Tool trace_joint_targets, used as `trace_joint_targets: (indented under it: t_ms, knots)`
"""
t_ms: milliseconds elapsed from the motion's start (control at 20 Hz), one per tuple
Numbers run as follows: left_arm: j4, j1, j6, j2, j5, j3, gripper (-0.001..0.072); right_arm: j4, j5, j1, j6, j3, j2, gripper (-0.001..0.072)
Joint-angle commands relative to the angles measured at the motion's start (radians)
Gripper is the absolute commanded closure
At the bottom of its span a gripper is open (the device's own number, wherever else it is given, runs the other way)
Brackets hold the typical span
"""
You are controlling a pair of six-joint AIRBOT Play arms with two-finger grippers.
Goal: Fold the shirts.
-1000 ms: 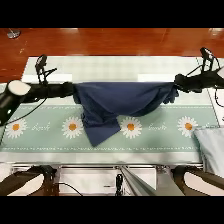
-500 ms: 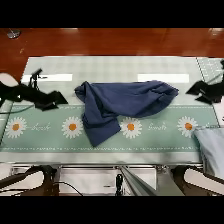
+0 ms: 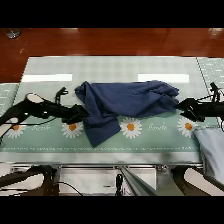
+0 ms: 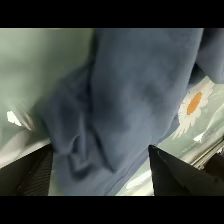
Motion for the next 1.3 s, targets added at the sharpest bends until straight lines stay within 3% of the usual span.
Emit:
trace_joint_targets:
  t_ms: [0,100,150,200,250,400,600,650,750,900,1250]
  knots:
    - [-0.091,-0.107,0.011,-0.047,0.087,-0.002,0.0006,-0.051,-0.005,0.032,0.018,-0.021,0.006,0.0084]
    - [-0.097,-0.13,0.011,-0.067,0.086,0.017,0.0012,-0.084,-0.008,0.037,0.037,-0.021,0.004,0.0084]
    - [-0.097,-0.137,0.01,-0.075,0.085,0.029,0.0138,-0.082,-0.015,0.037,0.041,-0.021,-0.002,0.0084]
    - [-0.097,-0.139,0.011,-0.08,0.071,0.042,0.0527,-0.068,-0.029,0.037,0.044,-0.021,-0.016,0.0084]
    - [-0.096,-0.137,0.013,-0.081,0.061,0.055,0.0664,-0.045,-0.056,0.037,0.044,-0.019,-0.035,0.0084]
    - [-0.096,-0.134,0.012,-0.081,0.022,0.105,0.0672,0.07,-0.124,0.043,0.018,0.006,-0.117,0.0084]
    - [-0.097,-0.135,0.011,-0.079,-0.004,0.158,0.0673,0.076,-0.181,0.154,0.018,0.105,-0.274,0.0099]
    - [-0.097,-0.135,0.011,-0.079,-0.01,0.164,0.0672,0.075,-0.187,0.186,0.018,0.138,-0.311,0.0164]
    - [-0.096,-0.13,0.002,-0.075,-0.025,0.179,0.0673,0.076,-0.166,0.226,0.026,0.218,-0.358,0.0675]
    - [-0.108,-0.075,0.001,-0.033,-0.085,0.28,0.0673,0.075,-0.034,0.224,0.027,0.454,-0.33,0.0683]
    - [-0.196,0.132,-0.006,0.231,-0.034,0.881,0.0674,0.028,0.204,0.225,0.171,1.382,-0.186,0.0684]
